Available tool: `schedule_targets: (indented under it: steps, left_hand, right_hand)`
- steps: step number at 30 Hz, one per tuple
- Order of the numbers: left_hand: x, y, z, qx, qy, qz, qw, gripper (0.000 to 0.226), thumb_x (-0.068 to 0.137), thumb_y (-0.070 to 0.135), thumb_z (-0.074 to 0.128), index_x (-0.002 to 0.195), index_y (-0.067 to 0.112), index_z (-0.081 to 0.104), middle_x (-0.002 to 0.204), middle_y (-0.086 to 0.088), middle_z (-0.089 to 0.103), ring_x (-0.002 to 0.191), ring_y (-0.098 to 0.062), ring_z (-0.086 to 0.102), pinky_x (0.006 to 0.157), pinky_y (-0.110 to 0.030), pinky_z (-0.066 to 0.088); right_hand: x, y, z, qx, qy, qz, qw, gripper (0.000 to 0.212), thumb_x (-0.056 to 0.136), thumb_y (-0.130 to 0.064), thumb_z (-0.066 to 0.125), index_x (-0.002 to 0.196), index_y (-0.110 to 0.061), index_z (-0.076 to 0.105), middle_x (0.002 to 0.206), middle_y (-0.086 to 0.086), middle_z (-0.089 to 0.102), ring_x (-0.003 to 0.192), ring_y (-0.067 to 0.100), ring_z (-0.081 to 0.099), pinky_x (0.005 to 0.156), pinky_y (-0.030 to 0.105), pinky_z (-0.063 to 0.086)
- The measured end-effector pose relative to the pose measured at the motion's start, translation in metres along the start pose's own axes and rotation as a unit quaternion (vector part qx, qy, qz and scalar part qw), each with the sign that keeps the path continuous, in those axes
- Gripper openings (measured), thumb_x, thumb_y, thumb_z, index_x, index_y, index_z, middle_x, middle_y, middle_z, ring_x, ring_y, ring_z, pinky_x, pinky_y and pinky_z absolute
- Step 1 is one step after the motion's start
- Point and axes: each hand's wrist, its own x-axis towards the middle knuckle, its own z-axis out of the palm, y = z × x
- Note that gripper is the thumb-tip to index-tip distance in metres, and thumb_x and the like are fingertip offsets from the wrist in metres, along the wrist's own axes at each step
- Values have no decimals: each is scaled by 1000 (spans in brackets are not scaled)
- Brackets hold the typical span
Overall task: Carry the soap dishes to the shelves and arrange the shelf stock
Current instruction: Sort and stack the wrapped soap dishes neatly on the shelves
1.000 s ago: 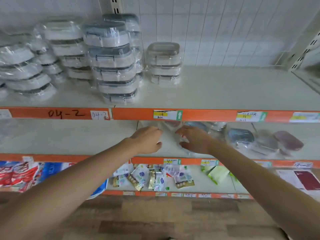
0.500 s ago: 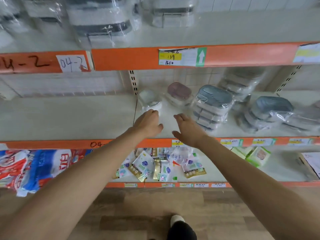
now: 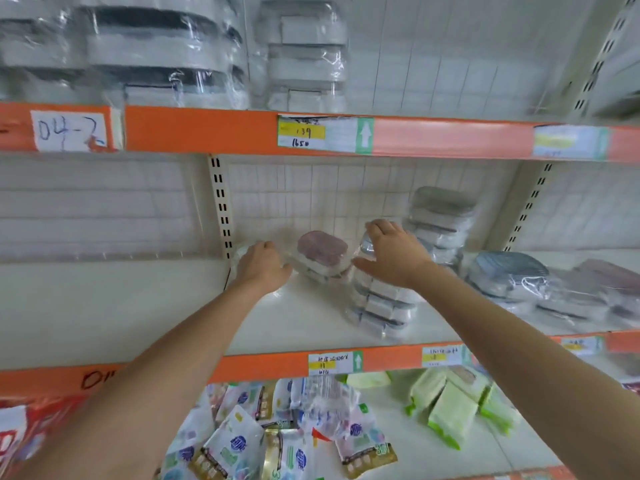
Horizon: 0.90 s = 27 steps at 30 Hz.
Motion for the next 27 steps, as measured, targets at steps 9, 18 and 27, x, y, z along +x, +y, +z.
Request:
schedule_targets:
  steps: [9,18,27]
  left_hand:
    - [22,-26,31,-79,9,-241,967,112,76,75,54,144,-9,22,148,-24,32,136,-36,32,109,-37,28]
    - [36,-12,26,-100,-40,-240,965,129,59,76,67,148,-5,20,150,-19,29,137,-33,30,109,-38,32]
    - [30,-2,30,-6,-35,-248,968,117,72,75,58,148,-3,14,149,-24,26,137,-38,27,112,-40,27]
  right_hand:
    - [11,19,24,-61,-50,111,991,83,88,-68,39,145,-10,22,147,15,27,137,33,24,112,46,23]
    - [14,21,26,-55,-60,106,991,76,92,-62,34,146,-11,19,151,19,22,138,38,22,112,48,20]
    - [17,32,28,-18,-41,101,994,69,89,-59,44,142,-19,24,142,14,30,131,36,29,110,48,22]
